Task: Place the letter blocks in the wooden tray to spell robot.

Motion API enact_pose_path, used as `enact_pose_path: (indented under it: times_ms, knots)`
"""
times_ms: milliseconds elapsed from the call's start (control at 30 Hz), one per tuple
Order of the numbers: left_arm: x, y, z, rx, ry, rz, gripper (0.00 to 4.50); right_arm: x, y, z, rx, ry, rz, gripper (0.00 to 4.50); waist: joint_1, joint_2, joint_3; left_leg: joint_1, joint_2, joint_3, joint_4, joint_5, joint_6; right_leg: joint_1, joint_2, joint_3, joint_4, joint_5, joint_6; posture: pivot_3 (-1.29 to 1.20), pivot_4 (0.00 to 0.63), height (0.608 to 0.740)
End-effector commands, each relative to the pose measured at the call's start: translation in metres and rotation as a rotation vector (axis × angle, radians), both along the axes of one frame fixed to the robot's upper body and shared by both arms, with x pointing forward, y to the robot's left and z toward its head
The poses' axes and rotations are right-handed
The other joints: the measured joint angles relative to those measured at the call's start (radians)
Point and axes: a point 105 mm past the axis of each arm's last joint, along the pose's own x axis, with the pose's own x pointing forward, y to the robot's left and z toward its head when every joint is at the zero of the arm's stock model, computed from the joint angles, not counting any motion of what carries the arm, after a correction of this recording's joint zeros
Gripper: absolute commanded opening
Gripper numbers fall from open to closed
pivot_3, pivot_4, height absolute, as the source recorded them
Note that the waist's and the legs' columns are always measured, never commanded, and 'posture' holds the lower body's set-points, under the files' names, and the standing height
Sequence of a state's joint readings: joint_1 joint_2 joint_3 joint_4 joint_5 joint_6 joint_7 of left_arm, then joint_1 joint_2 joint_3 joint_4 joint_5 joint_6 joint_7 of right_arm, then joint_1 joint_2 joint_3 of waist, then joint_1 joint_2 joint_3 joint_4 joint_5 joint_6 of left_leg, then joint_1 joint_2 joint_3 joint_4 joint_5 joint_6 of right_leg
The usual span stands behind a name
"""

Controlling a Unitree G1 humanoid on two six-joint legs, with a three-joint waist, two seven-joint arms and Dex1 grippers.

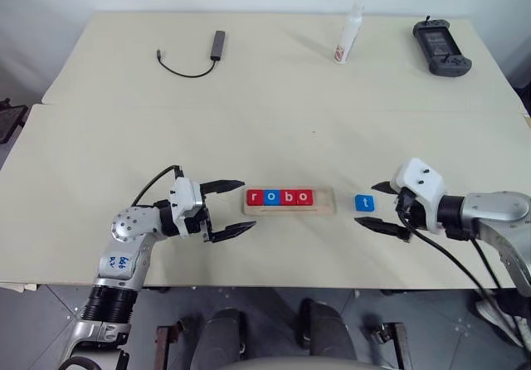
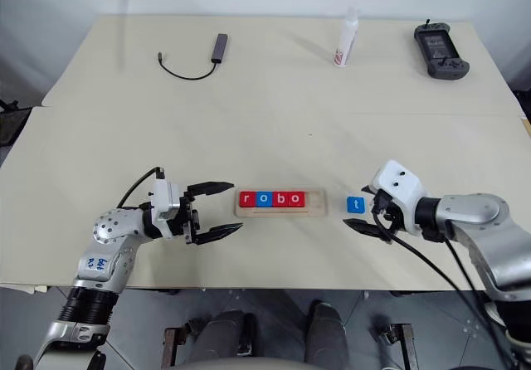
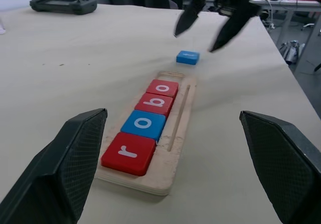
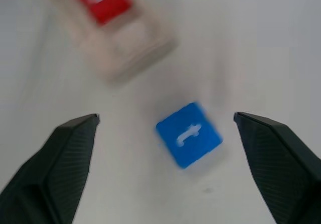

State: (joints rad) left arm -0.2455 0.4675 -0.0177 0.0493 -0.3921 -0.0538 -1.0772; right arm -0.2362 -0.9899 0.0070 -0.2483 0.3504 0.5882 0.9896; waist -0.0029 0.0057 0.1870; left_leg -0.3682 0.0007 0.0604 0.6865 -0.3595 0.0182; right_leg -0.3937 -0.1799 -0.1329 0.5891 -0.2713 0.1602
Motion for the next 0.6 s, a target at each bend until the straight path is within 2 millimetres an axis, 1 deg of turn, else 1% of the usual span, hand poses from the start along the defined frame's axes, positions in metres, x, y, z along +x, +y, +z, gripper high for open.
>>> enact_pose_path:
  times_ms: [33,167,200,267,300,333,367,400,433,500,533,600]
  knots:
    - [-0.005,0.001,0.008,0.003,-0.052,0.003,4.5,0.011,-0.012,-0.005,-0.068,-0.001,0.11,4.48,0.0,0.0,0.0,0.0,0.0,0.0,0.0,0.0,0.0,0.0,0.0,0.0,0.0,0.0,0.0,0.0,0.15,0.74]
    - [-0.007,0.003,0.009,0.007,-0.059,0.02,4.5,0.025,-0.019,-0.012,-0.077,0.034,0.14,4.48,0.0,0.0,0.0,-0.001,0.0,0.0,0.001,0.0,0.0,0.0,0.0,0.0,0.0,0.0,0.0,0.0,0.15,0.74]
    - [-0.007,0.004,0.009,0.008,-0.06,0.022,4.5,0.027,-0.02,-0.013,-0.077,0.04,0.144,4.31,0.001,0.0,0.0,0.0,0.001,0.0,0.002,0.0,0.0,0.0,0.0,-0.001,0.0,0.0,0.0,0.0,0.15,0.74]
    - [-0.009,0.005,0.01,0.006,-0.062,0.031,4.5,0.031,-0.018,-0.014,-0.067,0.062,0.158,3.95,0.001,0.0,0.0,-0.001,0.001,-0.001,0.003,0.0,0.0,0.001,0.0,-0.001,0.0,0.0,0.0,0.0,0.15,0.74]
    - [-0.01,0.006,0.01,0.006,-0.061,0.035,4.5,0.032,-0.017,-0.013,-0.056,0.081,0.16,3.55,0.001,0.0,0.0,-0.001,0.001,-0.001,0.003,0.0,0.0,0.001,0.0,-0.001,0.0,0.0,0.0,0.0,0.15,0.74]
    - [-0.011,0.006,0.01,0.007,-0.061,0.038,4.5,0.033,-0.014,-0.011,-0.045,0.088,0.172,3.27,0.001,0.0,0.0,-0.001,0.001,-0.001,0.003,0.0,0.0,0.001,0.0,-0.001,0.0,0.0,0.0,0.0,0.15,0.74]
    - [-0.013,0.007,0.01,0.01,-0.058,0.04,4.5,0.034,-0.011,-0.007,-0.032,0.085,0.184,2.88,0.001,0.0,0.0,-0.001,0.001,-0.001,0.004,0.0,0.0,0.001,0.0,-0.001,0.001,0.0,0.0,0.0,0.15,0.74]
    - [-0.013,0.008,0.009,0.012,-0.057,0.042,4.5,0.034,-0.008,-0.005,-0.027,0.078,0.194,2.58,0.001,0.0,0.0,-0.001,0.001,-0.001,0.004,0.0,0.0,0.001,0.0,-0.001,0.001,0.0,0.0,0.0,0.15,0.74]
    - [-0.013,0.008,0.009,0.012,-0.056,0.043,4.5,0.034,-0.005,-0.002,-0.02,0.069,0.208,2.14,0.002,0.0,0.0,-0.001,0.001,-0.002,0.004,0.0,0.0,0.001,0.0,-0.002,0.001,0.0,0.0,0.0,0.15,0.74]
    - [-0.013,0.008,0.01,0.013,-0.056,0.045,4.5,0.034,-0.001,0.002,-0.006,0.062,0.221,1.49,0.003,0.0,0.0,-0.001,0.001,-0.002,0.004,0.0,0.0,0.001,0.0,-0.002,0.001,0.0,0.0,0.0,0.15,0.74]
    - [-0.013,0.008,0.01,0.013,-0.056,0.047,4.5,0.035,0.002,0.006,-0.006,0.05,0.231,1.46,0.004,0.0,0.0,-0.002,0.001,-0.002,0.005,0.0,0.0,0.001,0.0,-0.002,0.001,0.0,0.0,0.0,0.15,0.74]
    - [-0.013,0.008,0.01,0.013,-0.054,0.049,4.5,0.038,0.019,0.022,0.009,0.01,0.268,1.46,0.003,0.0,0.0,-0.002,0.001,-0.002,0.005,0.0,0.0,0.001,0.0,-0.002,0.001,0.0,0.001,0.0,0.15,0.74]
